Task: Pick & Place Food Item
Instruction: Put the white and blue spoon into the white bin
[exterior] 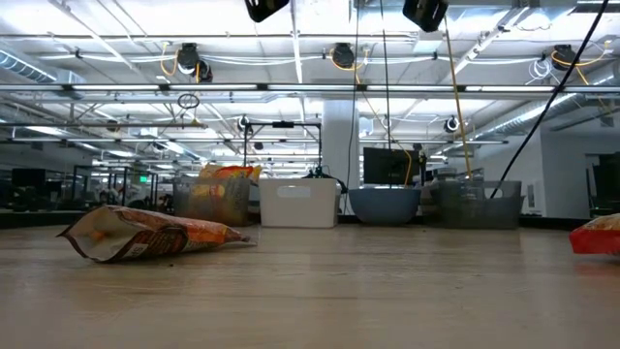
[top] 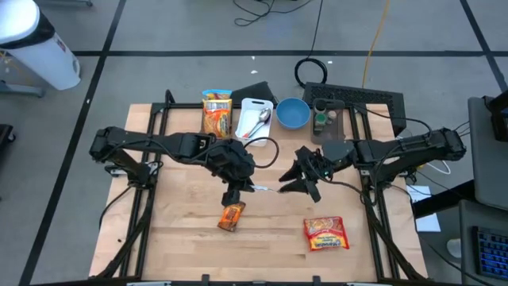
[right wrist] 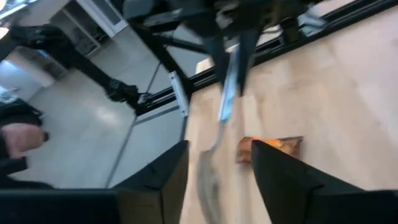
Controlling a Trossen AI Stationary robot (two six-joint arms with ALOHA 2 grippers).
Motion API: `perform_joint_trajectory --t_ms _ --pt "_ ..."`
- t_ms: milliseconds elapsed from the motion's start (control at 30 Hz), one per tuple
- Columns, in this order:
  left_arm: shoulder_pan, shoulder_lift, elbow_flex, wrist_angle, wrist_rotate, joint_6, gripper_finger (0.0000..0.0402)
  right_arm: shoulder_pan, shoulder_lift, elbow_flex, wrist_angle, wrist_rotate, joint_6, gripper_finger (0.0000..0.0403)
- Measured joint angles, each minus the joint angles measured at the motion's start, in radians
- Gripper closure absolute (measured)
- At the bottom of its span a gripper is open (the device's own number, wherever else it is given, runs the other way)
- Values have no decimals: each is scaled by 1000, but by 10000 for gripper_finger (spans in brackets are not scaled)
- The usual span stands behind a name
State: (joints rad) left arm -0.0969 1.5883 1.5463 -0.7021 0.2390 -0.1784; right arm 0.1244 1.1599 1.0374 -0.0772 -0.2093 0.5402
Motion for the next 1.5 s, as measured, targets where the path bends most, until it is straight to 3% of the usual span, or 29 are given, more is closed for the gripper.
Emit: perform_joint_trajectory --t_ms 300,633,800,933,1133,1333,1500 --pt "62 -5 0 -9 14 -68 364 -61 -28 -1 -7 182 -91 202" --pt "212 -63 0 21 -86 -98 365 -64 -178 -87 13 553 -183 211" --pt "305 -61 -1 115 -69 -96 365 -64 -243 -189 63 604 -120 212" --pt "390 -56 -52 207 11 -84 365 -64 -269 -300 207 605 -97 211" --pt "520 -54 -194 366 132 -124 365 -73 -245 -504 651 633 -19 217" --pt "598 -54 -343 587 154 -233 365 -120 -190 -649 1037 630 79 218" --pt "646 -55 -434 664 121 -313 365 -155 -159 -651 1107 662 46 219"
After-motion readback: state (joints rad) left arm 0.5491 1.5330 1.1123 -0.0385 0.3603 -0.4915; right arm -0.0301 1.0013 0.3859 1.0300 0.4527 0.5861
